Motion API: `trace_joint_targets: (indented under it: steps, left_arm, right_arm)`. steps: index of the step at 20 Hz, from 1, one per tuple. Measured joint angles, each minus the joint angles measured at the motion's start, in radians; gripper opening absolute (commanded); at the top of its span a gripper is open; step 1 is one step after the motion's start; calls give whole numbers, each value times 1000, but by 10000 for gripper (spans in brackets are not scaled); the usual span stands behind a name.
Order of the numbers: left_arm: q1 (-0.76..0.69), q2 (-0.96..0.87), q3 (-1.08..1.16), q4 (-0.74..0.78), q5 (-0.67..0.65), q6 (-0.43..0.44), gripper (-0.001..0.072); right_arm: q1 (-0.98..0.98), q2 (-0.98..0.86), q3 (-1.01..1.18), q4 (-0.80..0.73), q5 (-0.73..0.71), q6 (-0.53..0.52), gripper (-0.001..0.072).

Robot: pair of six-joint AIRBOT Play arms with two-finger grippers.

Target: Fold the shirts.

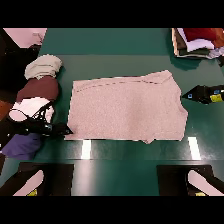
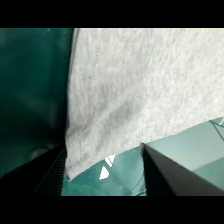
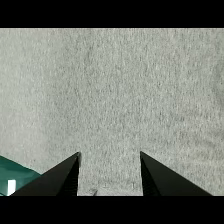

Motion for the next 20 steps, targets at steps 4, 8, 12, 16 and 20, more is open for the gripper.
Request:
trace_joint_targets:
  steps: [4,8,12,16,20]
  left_arm:
    - [-2,-1,-19,-10,32,8,21]
    - [-2,0,28,-20,18,11,21]
    - [-2,0,137,-24,-6,25,21]
    - [-2,0,195,-26,-13,33,22]
    - [-2,0,212,-27,-12,35,22]
  right_arm:
    - [-3,5,-3,-2,4,0,432]
    - [-80,7,-50,-10,35,0,431]
    - [-251,7,-196,-78,40,0,431]
    - [-404,7,-361,-127,-2,-6,431]
    - [-425,-17,-470,-136,-46,-27,431]
